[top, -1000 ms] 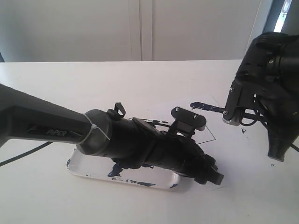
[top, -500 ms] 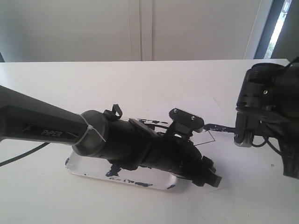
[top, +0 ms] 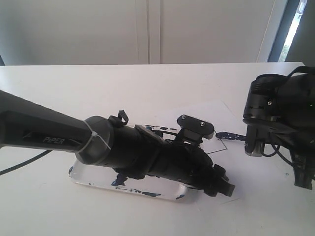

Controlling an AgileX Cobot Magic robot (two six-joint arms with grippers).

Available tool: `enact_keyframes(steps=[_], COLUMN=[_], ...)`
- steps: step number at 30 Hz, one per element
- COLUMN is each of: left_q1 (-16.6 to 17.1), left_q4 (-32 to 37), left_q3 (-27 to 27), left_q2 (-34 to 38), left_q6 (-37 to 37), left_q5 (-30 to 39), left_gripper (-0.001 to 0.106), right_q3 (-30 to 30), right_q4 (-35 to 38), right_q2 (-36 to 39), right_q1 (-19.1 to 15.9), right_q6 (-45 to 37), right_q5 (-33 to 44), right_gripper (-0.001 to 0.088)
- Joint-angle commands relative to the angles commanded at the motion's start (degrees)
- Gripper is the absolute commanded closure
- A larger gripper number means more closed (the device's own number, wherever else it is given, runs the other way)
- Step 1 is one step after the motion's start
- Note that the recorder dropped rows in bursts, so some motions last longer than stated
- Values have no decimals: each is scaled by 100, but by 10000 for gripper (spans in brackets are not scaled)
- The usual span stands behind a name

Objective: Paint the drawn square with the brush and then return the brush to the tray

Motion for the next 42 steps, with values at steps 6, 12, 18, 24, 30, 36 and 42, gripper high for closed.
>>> enact_keyframes(steps=[6, 12, 18, 24, 30, 36, 42], left_q1=[0, 0, 0, 0, 0, 0, 0], left_q4=[0, 0, 0, 0, 0, 0, 0], left_q3=[0, 0, 0, 0, 0, 0, 0], left_q2=[0, 0, 0, 0, 0, 0, 0], left_q6=[-118, -118, -118, -118, -118, -118, -118], left_q5=[161, 174, 199, 247, 302, 314, 429], left_gripper=[363, 363, 363, 369, 371, 371, 371], right_q3=[0, 0, 0, 0, 0, 0, 0], right_q4=[39, 158, 158, 174, 347, 372, 319], right_q2=[0, 0, 136, 442, 466, 466, 466], right_q1=[0, 35, 291, 407, 446, 743, 746], right_q6=[124, 124, 124, 299, 328, 328, 328], right_q5=[0, 0, 0, 0, 0, 0, 0], right_gripper=[868, 868, 868, 868, 868, 868, 868])
